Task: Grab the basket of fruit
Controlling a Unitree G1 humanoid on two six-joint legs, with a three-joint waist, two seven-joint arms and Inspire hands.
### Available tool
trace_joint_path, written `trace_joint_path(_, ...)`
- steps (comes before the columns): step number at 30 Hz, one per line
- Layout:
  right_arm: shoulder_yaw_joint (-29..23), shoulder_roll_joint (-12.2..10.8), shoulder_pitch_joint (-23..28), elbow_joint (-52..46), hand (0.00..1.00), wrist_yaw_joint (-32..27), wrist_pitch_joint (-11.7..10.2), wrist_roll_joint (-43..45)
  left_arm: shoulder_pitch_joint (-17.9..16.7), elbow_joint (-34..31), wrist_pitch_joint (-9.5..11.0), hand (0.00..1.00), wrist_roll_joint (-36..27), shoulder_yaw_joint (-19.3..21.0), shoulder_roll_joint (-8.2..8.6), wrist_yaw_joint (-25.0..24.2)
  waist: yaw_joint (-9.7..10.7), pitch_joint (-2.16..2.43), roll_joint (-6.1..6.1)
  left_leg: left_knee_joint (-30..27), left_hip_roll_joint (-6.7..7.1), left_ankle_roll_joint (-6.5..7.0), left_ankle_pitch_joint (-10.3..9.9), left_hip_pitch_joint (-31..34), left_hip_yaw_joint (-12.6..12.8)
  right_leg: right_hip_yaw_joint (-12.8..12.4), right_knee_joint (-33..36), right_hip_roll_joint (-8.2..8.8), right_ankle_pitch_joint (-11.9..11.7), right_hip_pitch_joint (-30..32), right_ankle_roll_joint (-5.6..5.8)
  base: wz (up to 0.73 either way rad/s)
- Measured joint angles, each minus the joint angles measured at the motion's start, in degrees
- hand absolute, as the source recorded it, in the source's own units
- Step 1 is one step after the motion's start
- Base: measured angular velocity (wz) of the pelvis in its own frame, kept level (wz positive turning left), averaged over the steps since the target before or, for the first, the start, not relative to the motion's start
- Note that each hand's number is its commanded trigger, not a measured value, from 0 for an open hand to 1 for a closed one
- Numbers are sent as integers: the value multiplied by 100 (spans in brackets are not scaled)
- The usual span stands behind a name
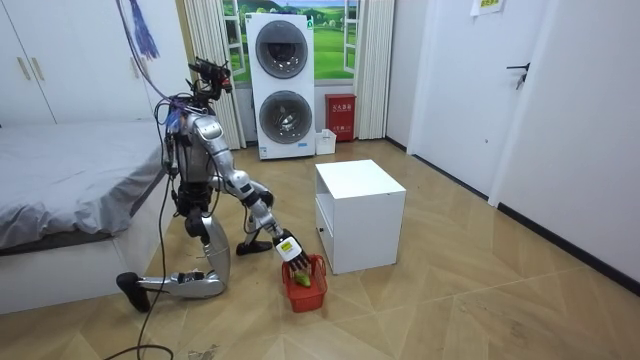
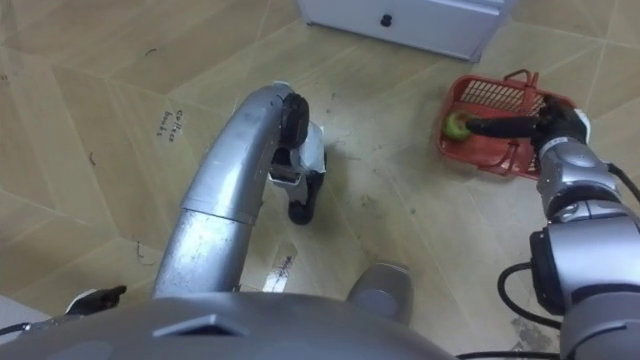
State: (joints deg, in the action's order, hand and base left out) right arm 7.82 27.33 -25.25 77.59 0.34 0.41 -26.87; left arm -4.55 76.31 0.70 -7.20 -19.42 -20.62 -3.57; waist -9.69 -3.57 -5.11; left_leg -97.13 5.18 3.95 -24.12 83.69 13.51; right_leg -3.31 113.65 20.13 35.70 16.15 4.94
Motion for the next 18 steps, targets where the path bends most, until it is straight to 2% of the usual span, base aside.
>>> trace_joint_path(10,89,0,-1,35,0,78,0,-238,1,-3,-39,0,-11,-205,3,-57,-7,1,2,20,-11,-14,8,34,6,-5,9,0,0,52,6,0)
trace_joint_path(11,124,0,-1,37,29,111,0,-243,1,-3,-39,0,-12,-229,3,-58,-9,2,4,20,-15,-14,8,56,6,-8,9,0,0,73,6,0)
trace_joint_path(12,207,0,-2,36,74,122,0,-256,2,-3,-40,0,-13,-230,3,-59,-16,2,5,19,-25,-14,8,76,7,-16,10,-2,0,98,7,0)
trace_joint_path(13,227,-1,-2,36,100,128,0,-259,5,-3,-41,0,-13,-229,3,-59,-20,2,5,18,-28,-13,8,80,10,-20,11,-2,0,106,5,0)
trace_joint_path(18,229,1,-2,41,100,164,0,-260,21,-4,-45,0,-13,-223,10,-69,-33,8,15,26,-50,-14,8,88,27,-60,26,6,5,149,-3,0)
